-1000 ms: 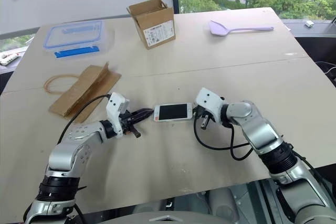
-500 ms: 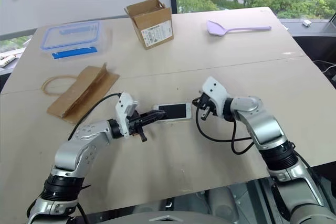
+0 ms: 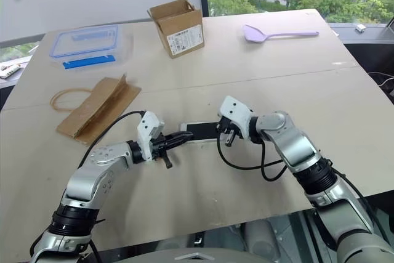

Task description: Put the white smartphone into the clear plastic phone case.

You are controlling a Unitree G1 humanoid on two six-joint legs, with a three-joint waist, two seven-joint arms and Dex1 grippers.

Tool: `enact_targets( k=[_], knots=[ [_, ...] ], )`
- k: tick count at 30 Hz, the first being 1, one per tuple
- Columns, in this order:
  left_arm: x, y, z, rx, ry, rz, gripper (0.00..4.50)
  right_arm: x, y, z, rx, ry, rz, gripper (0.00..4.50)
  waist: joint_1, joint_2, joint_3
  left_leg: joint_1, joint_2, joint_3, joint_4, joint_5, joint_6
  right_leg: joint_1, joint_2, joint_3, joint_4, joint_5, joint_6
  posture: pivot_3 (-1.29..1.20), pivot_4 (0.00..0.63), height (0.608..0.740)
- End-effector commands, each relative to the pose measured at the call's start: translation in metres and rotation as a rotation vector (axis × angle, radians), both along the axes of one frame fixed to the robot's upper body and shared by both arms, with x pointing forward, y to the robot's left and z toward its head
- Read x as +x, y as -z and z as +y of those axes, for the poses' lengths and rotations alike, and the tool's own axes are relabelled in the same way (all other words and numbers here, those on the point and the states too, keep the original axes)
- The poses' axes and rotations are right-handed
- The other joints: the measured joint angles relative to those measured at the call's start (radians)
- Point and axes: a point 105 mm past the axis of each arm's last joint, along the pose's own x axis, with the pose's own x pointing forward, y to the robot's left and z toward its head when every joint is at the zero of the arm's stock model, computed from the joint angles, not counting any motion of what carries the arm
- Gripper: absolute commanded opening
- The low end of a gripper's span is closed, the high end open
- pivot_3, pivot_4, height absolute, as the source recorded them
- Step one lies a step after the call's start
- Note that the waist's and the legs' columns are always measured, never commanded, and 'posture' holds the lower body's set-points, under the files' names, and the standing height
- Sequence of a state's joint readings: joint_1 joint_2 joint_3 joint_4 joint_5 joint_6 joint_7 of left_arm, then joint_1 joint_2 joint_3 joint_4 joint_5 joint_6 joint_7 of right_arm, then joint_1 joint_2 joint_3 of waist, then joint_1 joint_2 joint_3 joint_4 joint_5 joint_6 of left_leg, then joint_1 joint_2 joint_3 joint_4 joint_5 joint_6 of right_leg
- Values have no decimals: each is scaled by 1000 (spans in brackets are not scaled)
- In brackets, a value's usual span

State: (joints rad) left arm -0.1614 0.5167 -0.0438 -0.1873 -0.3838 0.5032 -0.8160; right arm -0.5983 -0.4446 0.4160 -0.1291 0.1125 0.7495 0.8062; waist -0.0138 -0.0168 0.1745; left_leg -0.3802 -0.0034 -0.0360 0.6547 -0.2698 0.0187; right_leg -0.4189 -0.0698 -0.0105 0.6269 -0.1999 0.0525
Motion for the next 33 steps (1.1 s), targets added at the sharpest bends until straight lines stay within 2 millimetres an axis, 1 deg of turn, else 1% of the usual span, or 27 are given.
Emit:
enact_targets(
  k=[1,5,10,14,17,19,21,24,26,29,31,33],
  knots=[
    [-4,-7,-7,-4,16,-18,201,-3,30,-11,-74,66,149,0,0,0,0,1,0,0,0,0,0,1,0,0,0,0,0,0,150,740],
    [-4,-6,-7,-4,8,-14,201,-7,43,-11,-82,92,240,0,0,-1,-2,2,0,-1,1,0,0,3,0,0,0,0,0,0,150,740],
    [-6,1,-2,-2,0,-2,201,-15,68,-16,-138,103,325,0,0,-1,-11,4,0,-1,1,0,0,5,0,-1,0,0,0,0,150,740],
    [-6,6,-1,-2,-4,1,201,-20,86,-21,-192,106,354,0,1,-1,-27,5,0,0,1,0,0,6,0,-1,0,0,0,0,150,740],
    [-5,10,0,0,-6,3,201,-24,98,-23,-227,93,367,0,0,0,-29,10,0,0,0,0,0,11,0,-1,0,-3,-4,0,150,740],
    [-5,10,0,0,-5,1,201,-26,104,-24,-255,79,359,0,0,-1,-32,19,0,0,-1,0,0,17,0,0,-1,-5,0,0,150,740],
    [-4,10,-1,1,-5,-1,201,-28,111,-26,-306,56,326,0,0,0,-38,20,0,-1,-2,0,0,19,0,0,-1,-6,0,0,150,740],
    [-3,10,-1,2,-7,-3,201,-26,104,-16,-230,36,280,0,-1,-1,-45,21,1,-2,-2,0,0,19,0,0,-1,-6,0,0,150,740],
    [-2,10,-1,3,-8,-4,201,-22,93,-10,-173,9,217,0,-1,-2,-47,22,1,-2,-2,0,0,20,0,0,-1,-6,0,0,150,740],
    [-3,10,-2,5,-10,0,201,-30,77,-8,-109,-64,190,0,-1,-1,-46,22,1,-2,-2,0,0,20,0,0,-1,-6,0,0,150,740],
    [-3,11,-4,6,-8,3,201,-40,79,-13,-129,-114,212,0,0,1,-45,22,1,-2,-2,0,0,20,0,0,-1,-6,0,0,150,740],
    [-3,11,-5,5,-6,5,201,-43,89,-22,-204,-133,205,0,0,2,-44,20,1,-2,-2,0,0,19,0,0,-2,-6,0,0,150,740]
  ],
)
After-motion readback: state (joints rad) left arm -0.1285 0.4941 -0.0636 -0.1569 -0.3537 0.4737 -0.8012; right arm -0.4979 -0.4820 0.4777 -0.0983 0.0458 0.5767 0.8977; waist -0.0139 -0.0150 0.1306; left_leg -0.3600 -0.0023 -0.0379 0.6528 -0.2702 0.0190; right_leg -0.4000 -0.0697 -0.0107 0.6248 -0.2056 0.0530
